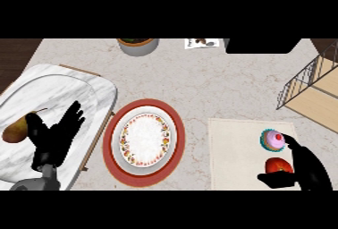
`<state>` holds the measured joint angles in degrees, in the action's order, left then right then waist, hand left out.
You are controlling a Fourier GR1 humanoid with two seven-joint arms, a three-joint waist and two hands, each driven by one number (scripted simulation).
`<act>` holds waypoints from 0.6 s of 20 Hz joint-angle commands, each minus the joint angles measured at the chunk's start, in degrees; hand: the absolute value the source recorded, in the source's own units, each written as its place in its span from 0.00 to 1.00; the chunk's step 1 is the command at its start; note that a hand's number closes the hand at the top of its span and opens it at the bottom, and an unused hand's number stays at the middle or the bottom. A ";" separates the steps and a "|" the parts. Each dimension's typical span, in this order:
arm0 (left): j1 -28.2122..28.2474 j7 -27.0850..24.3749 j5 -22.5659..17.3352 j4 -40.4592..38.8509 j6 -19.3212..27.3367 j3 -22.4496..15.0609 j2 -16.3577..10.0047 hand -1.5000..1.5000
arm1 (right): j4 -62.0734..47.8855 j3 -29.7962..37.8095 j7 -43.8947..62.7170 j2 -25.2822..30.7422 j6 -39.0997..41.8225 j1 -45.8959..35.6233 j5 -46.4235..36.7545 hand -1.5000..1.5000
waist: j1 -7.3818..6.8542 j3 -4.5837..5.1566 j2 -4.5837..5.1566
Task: Pick the tomato from the placemat and place it in the tiered shelf
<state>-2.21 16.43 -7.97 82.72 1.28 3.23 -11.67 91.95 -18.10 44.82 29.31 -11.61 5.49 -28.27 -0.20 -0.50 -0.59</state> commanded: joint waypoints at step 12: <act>2.02 0.90 1.58 -2.74 0.04 -1.07 2.52 0.50 | -1.88 -4.80 -7.82 -7.94 -0.09 -2.68 -5.59 1.00 | 0.07 0.50 0.60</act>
<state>-2.33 16.56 -7.53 82.76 1.00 3.88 -11.02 90.79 -20.38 36.29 25.83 -10.40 4.56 -31.19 0.13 -0.03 -0.97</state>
